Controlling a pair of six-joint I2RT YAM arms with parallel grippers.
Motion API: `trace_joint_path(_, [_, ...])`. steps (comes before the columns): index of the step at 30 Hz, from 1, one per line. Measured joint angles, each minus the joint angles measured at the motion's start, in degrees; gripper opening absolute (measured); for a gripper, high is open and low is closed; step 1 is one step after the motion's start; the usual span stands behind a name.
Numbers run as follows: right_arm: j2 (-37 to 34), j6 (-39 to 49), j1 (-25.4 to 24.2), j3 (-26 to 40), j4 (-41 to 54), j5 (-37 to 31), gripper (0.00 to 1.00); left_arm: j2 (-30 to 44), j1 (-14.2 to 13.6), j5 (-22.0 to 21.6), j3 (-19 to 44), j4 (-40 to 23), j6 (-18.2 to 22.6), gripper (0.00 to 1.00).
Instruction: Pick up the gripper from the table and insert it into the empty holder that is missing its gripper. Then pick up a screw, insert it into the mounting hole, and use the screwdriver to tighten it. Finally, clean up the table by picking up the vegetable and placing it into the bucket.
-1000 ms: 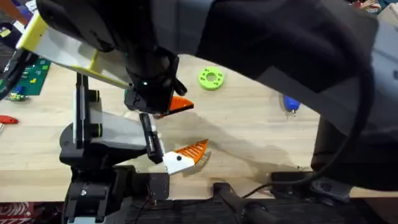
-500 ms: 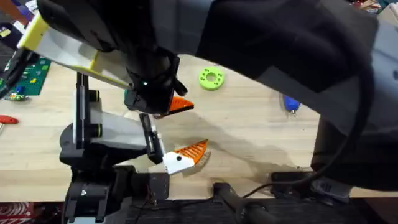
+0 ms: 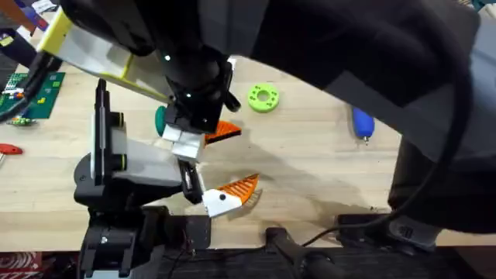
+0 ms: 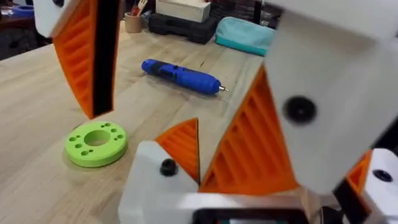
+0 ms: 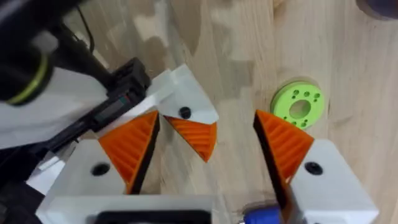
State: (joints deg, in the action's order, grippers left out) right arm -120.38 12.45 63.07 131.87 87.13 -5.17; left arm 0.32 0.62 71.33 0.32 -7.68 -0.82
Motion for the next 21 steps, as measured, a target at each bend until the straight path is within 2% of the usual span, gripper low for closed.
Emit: trace_joint_path(21, [0.0,0.02,0.0,0.02,-0.55,-0.04,0.996,0.0,0.0,-0.48,-0.02,0.13,0.13,0.986])
